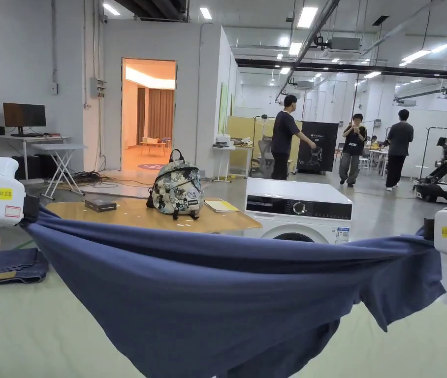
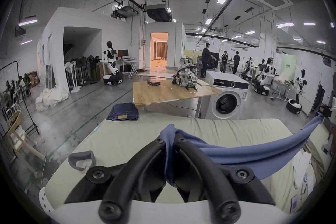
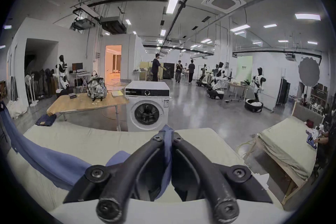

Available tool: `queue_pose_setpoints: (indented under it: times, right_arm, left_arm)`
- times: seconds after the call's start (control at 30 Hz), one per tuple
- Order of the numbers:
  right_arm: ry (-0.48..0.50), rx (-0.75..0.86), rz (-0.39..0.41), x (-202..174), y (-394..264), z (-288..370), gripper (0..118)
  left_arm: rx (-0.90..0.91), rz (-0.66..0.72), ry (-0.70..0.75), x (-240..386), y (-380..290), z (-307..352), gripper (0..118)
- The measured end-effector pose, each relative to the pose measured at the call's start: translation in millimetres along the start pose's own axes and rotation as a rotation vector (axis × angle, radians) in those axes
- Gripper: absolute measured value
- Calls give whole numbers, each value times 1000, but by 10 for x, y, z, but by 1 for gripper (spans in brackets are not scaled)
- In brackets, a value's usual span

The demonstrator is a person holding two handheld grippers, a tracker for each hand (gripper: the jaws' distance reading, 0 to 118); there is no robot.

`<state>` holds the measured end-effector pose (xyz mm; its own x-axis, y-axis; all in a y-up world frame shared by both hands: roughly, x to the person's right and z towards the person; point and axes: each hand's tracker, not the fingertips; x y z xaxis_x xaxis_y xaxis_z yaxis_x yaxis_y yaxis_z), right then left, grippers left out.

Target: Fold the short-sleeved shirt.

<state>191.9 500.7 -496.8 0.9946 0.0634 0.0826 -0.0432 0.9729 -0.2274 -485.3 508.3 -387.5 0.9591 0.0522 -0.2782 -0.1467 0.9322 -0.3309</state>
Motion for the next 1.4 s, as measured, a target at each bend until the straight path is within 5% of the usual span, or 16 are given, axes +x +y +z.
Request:
queue_pose_setpoints:
  times: [0.5,1.0,1.4]
  right_arm:
    - [-6,-177,99,60,-1696,363,3]
    - [-8,-352,171,314,-3291,1488,3]
    - [-7,-487,170,347,-4072,1559,4]
  left_arm:
    - [-182,-11,-26,-181,-1950,-93,0]
    - [-360,15,-14,-412,-3835,897,0]
    - [-455,14,15,-344,-4380,864,3]
